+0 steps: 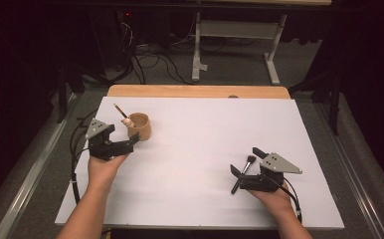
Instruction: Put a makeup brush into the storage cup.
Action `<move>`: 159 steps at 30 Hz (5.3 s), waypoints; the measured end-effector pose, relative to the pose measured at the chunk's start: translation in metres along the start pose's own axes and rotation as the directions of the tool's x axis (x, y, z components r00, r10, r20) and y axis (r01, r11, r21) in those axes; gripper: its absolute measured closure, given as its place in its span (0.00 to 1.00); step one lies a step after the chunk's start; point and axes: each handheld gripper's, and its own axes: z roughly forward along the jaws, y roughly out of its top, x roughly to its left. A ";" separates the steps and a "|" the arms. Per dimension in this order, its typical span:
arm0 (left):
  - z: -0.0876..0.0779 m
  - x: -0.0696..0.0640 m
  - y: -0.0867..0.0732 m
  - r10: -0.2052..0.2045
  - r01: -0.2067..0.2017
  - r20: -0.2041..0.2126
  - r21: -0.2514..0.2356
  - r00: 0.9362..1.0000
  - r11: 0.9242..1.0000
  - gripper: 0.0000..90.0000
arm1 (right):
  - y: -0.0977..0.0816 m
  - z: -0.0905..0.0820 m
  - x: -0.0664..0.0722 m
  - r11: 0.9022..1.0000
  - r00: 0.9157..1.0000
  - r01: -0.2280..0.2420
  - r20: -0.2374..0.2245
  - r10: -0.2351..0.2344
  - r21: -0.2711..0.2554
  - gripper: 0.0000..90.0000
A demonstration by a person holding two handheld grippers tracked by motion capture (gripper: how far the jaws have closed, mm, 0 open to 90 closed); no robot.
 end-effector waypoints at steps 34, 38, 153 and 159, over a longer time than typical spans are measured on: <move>-0.026 -0.062 -0.060 0.087 -0.097 0.172 0.051 0.981 0.994 0.01 | -0.001 -0.001 0.002 1.000 1.000 0.003 0.004 -0.003 0.004 0.05; -0.028 -0.063 -0.061 0.107 -0.115 0.169 0.041 0.980 0.993 0.01 | 0.000 -0.003 0.001 1.000 1.000 0.013 0.014 -0.013 0.005 0.05; -0.047 -0.059 -0.051 0.151 -0.144 0.274 -0.047 0.950 0.989 0.01 | 0.000 0.000 -0.021 0.594 0.997 -0.080 0.079 0.028 0.800 0.07; -0.047 -0.059 -0.051 0.150 -0.143 0.277 -0.047 0.949 0.989 0.01 | 0.004 0.005 -0.019 0.535 0.998 -0.049 0.061 -0.005 0.844 0.08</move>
